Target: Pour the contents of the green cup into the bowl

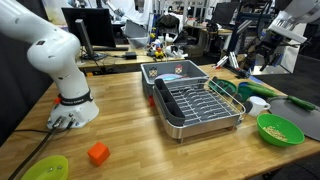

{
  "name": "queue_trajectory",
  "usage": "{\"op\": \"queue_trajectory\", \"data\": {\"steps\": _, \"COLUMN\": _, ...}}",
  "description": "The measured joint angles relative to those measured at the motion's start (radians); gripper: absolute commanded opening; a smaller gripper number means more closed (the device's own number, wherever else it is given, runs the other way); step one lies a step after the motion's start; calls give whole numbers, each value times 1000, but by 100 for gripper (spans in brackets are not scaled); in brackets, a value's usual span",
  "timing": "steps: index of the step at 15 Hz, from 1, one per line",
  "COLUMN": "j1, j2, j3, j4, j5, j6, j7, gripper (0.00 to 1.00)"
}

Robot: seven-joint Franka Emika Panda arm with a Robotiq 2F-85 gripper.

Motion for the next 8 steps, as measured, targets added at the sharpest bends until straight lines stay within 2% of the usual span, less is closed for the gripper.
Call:
{"op": "queue_trajectory", "data": {"steps": 4, "j1": -8, "j2": 93, "j3": -17, "j4": 81, "j5": 1, "j6": 17, "j7": 185, "gripper": 100}}
{"op": "queue_trajectory", "data": {"steps": 8, "j1": -10, "j2": 135, "j3": -20, "j4": 127, "j5": -4, "j6": 13, "j7": 239, "gripper": 100}}
